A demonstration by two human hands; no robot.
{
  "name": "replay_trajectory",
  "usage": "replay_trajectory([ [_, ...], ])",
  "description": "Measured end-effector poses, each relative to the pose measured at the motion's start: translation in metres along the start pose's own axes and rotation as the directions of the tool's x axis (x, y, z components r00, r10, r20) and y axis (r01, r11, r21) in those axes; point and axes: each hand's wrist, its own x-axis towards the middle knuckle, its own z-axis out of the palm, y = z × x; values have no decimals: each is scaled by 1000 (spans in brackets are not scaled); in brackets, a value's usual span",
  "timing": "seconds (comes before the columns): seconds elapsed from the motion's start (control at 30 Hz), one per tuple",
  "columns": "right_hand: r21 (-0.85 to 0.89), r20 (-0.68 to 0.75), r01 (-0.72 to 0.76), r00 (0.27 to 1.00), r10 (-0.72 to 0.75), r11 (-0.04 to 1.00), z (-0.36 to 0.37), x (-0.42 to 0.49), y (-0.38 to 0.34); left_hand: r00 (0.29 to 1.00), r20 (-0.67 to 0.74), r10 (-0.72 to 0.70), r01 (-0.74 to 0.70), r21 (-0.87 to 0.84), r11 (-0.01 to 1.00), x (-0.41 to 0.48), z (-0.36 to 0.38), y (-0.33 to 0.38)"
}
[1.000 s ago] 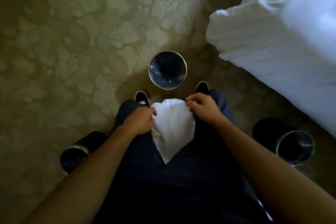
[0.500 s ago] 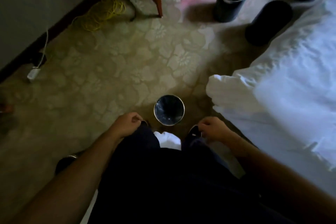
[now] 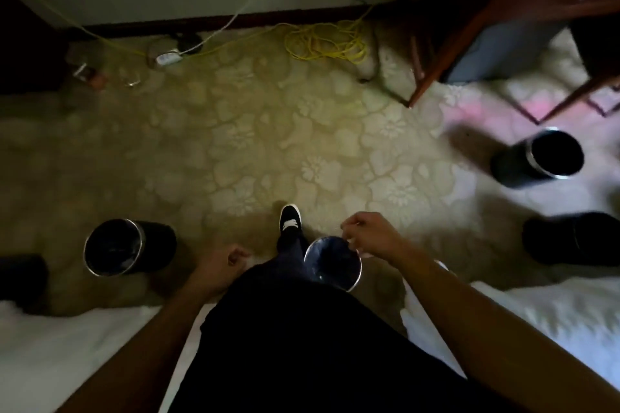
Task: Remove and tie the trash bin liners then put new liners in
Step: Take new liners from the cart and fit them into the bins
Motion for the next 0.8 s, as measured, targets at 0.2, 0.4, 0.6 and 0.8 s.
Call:
replay_trajectory([
  [0.2,-73,23,39,999,-37,997,-19,71,-133,993,78,-93,97,-47,994,53,-76,-20],
  [0.4,-253,40,-39,998,51,967,-32,134,-183,992,81,-101,111,-134,985,122,-176,18],
  [0.6,-463,36,-72,994,100,883,-55,202,-211,992,-47,-117,96,-320,942,187,-261,71],
  [0.8,-500,84,-73,988,132,863,-79,294,-272,972,-150,-182,101,-429,898,229,-327,99],
])
